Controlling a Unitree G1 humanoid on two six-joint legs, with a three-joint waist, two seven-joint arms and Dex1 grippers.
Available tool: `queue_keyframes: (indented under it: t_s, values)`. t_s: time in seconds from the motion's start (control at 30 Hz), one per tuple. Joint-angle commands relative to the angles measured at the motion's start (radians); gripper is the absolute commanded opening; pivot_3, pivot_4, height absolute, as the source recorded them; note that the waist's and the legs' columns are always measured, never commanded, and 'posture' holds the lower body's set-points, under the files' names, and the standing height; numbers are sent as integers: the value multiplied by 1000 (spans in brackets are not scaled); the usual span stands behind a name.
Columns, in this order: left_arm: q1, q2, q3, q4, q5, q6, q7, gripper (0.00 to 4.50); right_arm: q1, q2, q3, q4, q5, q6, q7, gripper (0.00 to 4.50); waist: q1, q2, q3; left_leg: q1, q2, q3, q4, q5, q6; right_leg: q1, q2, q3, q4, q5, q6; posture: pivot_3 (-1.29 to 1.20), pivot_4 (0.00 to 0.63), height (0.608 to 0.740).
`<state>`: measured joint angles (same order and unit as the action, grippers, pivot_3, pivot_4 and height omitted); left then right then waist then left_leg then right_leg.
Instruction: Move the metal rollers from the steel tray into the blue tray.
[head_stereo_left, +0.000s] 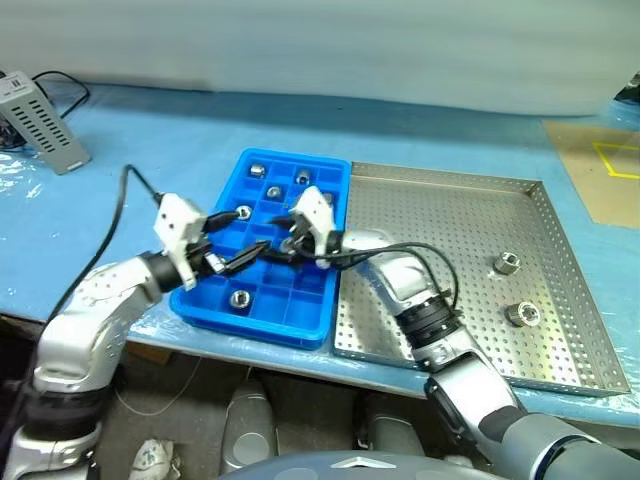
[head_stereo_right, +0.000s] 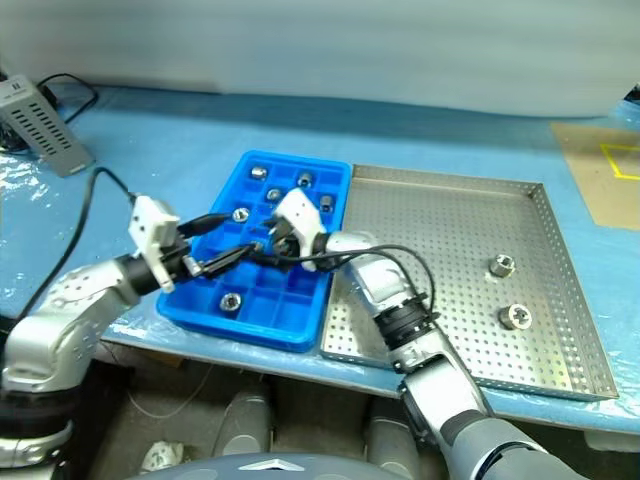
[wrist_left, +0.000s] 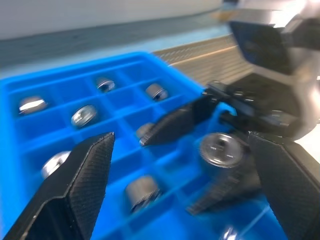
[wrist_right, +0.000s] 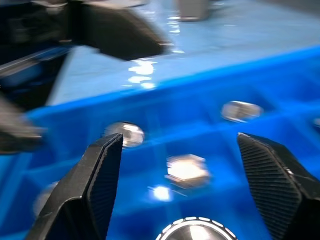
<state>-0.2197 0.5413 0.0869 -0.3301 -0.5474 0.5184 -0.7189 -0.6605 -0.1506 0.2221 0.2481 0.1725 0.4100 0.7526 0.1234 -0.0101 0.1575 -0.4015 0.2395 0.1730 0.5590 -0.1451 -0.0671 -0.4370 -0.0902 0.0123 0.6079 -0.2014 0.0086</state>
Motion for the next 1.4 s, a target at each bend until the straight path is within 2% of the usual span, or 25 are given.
queue_keyframes:
  t_s: [0.03,0.1,0.23,0.4,0.57,0.77,0.87,1.0,1.23,1.33,1.4]
  values:
    - [-118,-67,-57,131,66,-115,-15,4500,21,-134,-145,-22,-3,-12,-56,3658,-1,0,0,0,0,0,0,0,0,0,0,0,0,0,0,-39,150,740]
    - [-180,-98,-76,211,92,-165,-35,4500,53,-212,-212,-45,11,-4,-72,3658,-5,0,0,-1,1,0,1,1,0,0,1,1,0,0,0,-96,150,740]
    - [-263,-132,-100,327,116,-223,-87,4500,124,-305,-315,-115,50,38,-92,3658,-52,0,0,0,1,0,1,0,1,-1,2,6,0,2,3,-157,150,740]
    - [-303,-170,-125,405,137,-264,-131,4500,206,-366,-401,-152,40,50,-159,3658,-94,0,0,3,1,3,1,-2,5,-1,4,6,-1,0,1,-213,150,740]
    - [-307,-204,-147,420,152,-277,-148,4500,224,-411,-460,-94,-10,2,-266,3658,-104,0,0,5,0,5,4,-3,7,1,3,9,0,1,0,-229,150,740]
    - [-290,-226,-152,404,161,-279,-135,4500,179,-468,-520,1,-45,-50,-380,3658,-107,0,0,7,-1,7,5,-5,12,2,2,11,-1,2,1,-217,150,740]
    - [-271,-237,-153,394,162,-280,-127,4500,166,-521,-532,68,-70,-17,-423,3658,-107,1,0,7,-1,8,5,-5,13,2,2,11,-1,2,1,-216,150,740]
    - [-248,-253,-163,390,172,-292,-120,4500,191,-574,-536,112,-34,116,-383,3658,-107,1,0,6,-1,8,4,-6,14,2,2,11,-2,1,1,-209,150,740]
    - [-233,-263,-152,394,179,-307,-114,4500,310,-594,-510,-24,72,352,-217,3658,-107,1,0,9,0,9,5,-7,16,4,2,12,-2,1,1,-200,150,740]
    - [-231,-256,-149,395,182,-309,-114,4500,315,-574,-487,-55,80,375,-198,3089,-111,1,0,14,0,11,4,-7,16,6,2,14,-2,1,2,-190,150,740]
    - [-233,-252,-145,394,184,-310,-110,4500,296,-557,-483,-59,80,375,-202,2477,-118,0,0,16,1,12,3,-7,16,6,4,14,-2,1,2,-178,150,740]
